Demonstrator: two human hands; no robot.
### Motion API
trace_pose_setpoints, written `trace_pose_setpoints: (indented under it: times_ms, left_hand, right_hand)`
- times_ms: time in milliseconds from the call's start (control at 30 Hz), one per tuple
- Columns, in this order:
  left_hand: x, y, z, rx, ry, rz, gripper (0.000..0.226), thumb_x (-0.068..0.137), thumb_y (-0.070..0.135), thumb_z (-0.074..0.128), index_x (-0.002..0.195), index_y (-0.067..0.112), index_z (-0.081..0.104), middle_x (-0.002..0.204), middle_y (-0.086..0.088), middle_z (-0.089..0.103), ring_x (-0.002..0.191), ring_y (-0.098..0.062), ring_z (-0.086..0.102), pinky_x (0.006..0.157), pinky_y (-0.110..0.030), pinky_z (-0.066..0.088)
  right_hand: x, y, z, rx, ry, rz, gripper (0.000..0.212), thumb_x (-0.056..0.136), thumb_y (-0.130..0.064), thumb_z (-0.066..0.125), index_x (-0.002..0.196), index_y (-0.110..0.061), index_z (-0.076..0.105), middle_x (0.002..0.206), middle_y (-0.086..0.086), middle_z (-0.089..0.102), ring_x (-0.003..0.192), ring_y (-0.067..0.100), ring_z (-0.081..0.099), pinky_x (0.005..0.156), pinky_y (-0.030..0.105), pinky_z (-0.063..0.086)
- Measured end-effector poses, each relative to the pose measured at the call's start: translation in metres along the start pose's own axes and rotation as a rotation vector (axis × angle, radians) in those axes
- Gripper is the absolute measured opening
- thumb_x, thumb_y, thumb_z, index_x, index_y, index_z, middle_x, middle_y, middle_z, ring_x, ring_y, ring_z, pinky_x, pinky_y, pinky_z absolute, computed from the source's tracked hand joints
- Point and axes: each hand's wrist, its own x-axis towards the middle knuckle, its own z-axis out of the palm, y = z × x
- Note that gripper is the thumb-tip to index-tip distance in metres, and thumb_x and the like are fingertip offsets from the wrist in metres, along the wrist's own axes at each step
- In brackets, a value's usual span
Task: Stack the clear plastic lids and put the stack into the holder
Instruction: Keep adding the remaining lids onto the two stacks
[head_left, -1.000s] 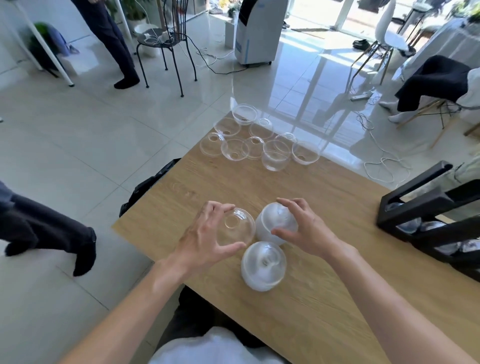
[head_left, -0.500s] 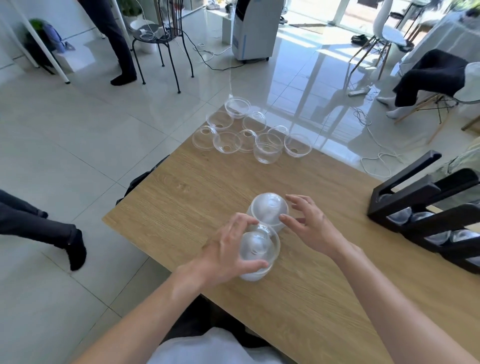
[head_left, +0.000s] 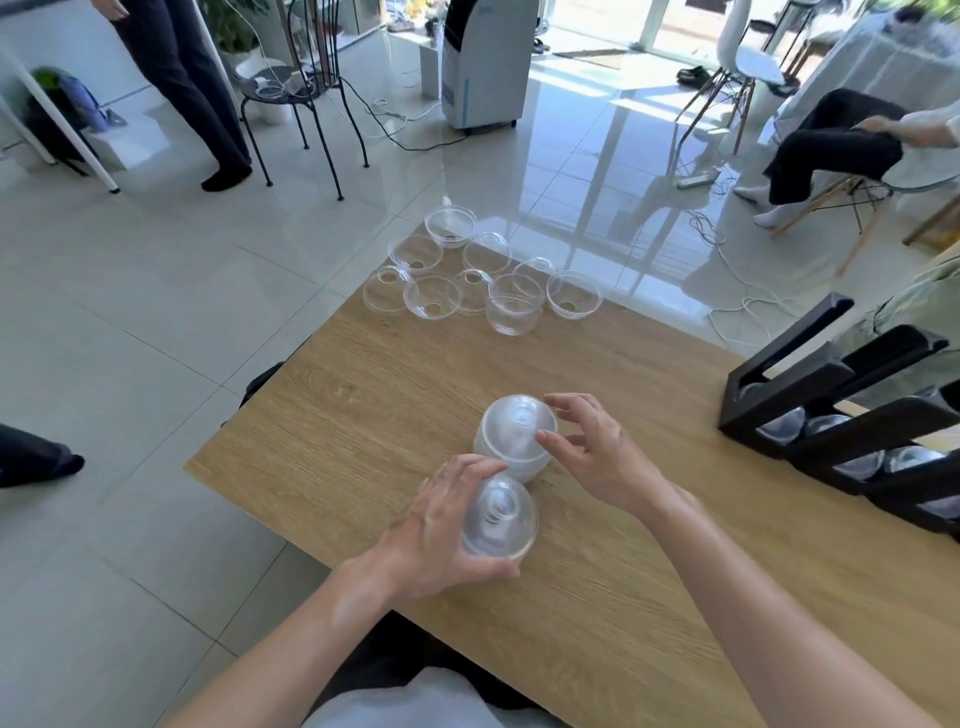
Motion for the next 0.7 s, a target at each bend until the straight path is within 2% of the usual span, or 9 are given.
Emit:
trace_pose_setpoints:
  times_ms: [100, 167, 233, 333, 433, 567, 633, 700]
  left_hand:
    - [0.005, -0.003, -0.011, 0.021, -0.008, -0.009, 0.098, 0.074, 0.081, 0.067, 0.152, 0.041, 0.023, 0.149, 0.026, 0.029, 0.138, 0.004, 0.031, 0.115, -0.03, 0.025]
    - [0.014, -0.009, -0.022, 0.045, -0.01, -0.04, 0.087, 0.08, 0.085, 0.055, 0.149, 0.04, 0.028, 0.148, 0.025, 0.032, 0.136, 0.003, 0.034, 0.112, -0.032, 0.027]
    - [0.026, -0.019, -0.035, 0.004, 0.023, -0.086, 0.072, 0.086, 0.083, 0.045, 0.142, 0.038, 0.041, 0.14, 0.024, 0.043, 0.129, 0.003, 0.043, 0.109, -0.033, 0.033]
    - [0.046, -0.038, -0.053, -0.091, 0.151, -0.156, 0.04, 0.096, 0.059, 0.055, 0.119, 0.027, 0.063, 0.112, 0.018, 0.065, 0.105, 0.002, 0.061, 0.096, -0.036, 0.051]
    - [0.068, -0.063, -0.069, -0.071, 0.183, -0.214, 0.006, 0.094, 0.035, 0.07, 0.095, 0.03, 0.067, 0.092, 0.015, 0.068, 0.088, -0.002, 0.066, 0.079, -0.032, 0.057]
    - [0.102, -0.091, -0.09, -0.044, 0.147, -0.272, 0.012, 0.089, 0.034, 0.076, 0.083, 0.032, 0.066, 0.081, 0.017, 0.069, 0.081, 0.001, 0.065, 0.067, -0.015, 0.049]
    - [0.122, -0.103, -0.102, -0.023, 0.121, -0.262, 0.01, 0.089, 0.034, 0.076, 0.086, 0.029, 0.068, 0.086, 0.014, 0.068, 0.081, -0.001, 0.065, 0.073, -0.023, 0.054]
    - [0.147, -0.113, -0.115, 0.054, 0.1, -0.228, 0.015, 0.089, 0.035, 0.076, 0.095, 0.023, 0.069, 0.097, 0.01, 0.066, 0.091, -0.007, 0.064, 0.086, -0.037, 0.056]
  right_hand:
    - [0.013, -0.008, -0.005, -0.024, -0.001, -0.023, 0.06, 0.094, -0.058, 0.059, 0.143, -0.025, 0.052, 0.142, -0.013, 0.049, 0.127, 0.005, 0.053, 0.102, 0.035, 0.054]
    - [0.026, -0.016, -0.007, -0.035, -0.01, -0.036, 0.054, 0.097, -0.05, 0.062, 0.143, -0.023, 0.053, 0.142, -0.01, 0.049, 0.128, 0.006, 0.052, 0.103, 0.036, 0.053]
    - [0.039, -0.024, -0.009, -0.036, -0.008, -0.039, 0.049, 0.099, -0.043, 0.064, 0.142, -0.021, 0.055, 0.142, -0.008, 0.051, 0.128, 0.007, 0.053, 0.103, 0.035, 0.052]
    - [0.06, -0.033, -0.008, -0.053, -0.007, -0.043, 0.041, 0.099, -0.039, 0.065, 0.136, -0.02, 0.06, 0.131, -0.008, 0.057, 0.12, 0.005, 0.057, 0.102, 0.033, 0.052]
    - [0.082, -0.034, -0.007, -0.071, 0.017, -0.032, 0.024, 0.098, -0.032, 0.069, 0.119, -0.019, 0.07, 0.112, -0.008, 0.064, 0.102, 0.004, 0.063, 0.096, 0.029, 0.053]
    - [0.115, -0.034, -0.007, -0.128, 0.115, 0.009, 0.003, 0.096, -0.023, 0.071, 0.097, -0.021, 0.071, 0.098, -0.008, 0.063, 0.085, 0.002, 0.062, 0.084, 0.028, 0.053]
    - [0.132, -0.033, -0.008, -0.162, 0.154, 0.051, 0.004, 0.096, -0.022, 0.07, 0.095, -0.018, 0.071, 0.097, -0.008, 0.062, 0.081, 0.0, 0.06, 0.083, 0.031, 0.054]
    - [0.153, -0.033, -0.012, -0.18, 0.189, 0.085, 0.006, 0.096, -0.022, 0.07, 0.098, -0.016, 0.072, 0.1, -0.008, 0.06, 0.078, 0.001, 0.059, 0.083, 0.033, 0.053]
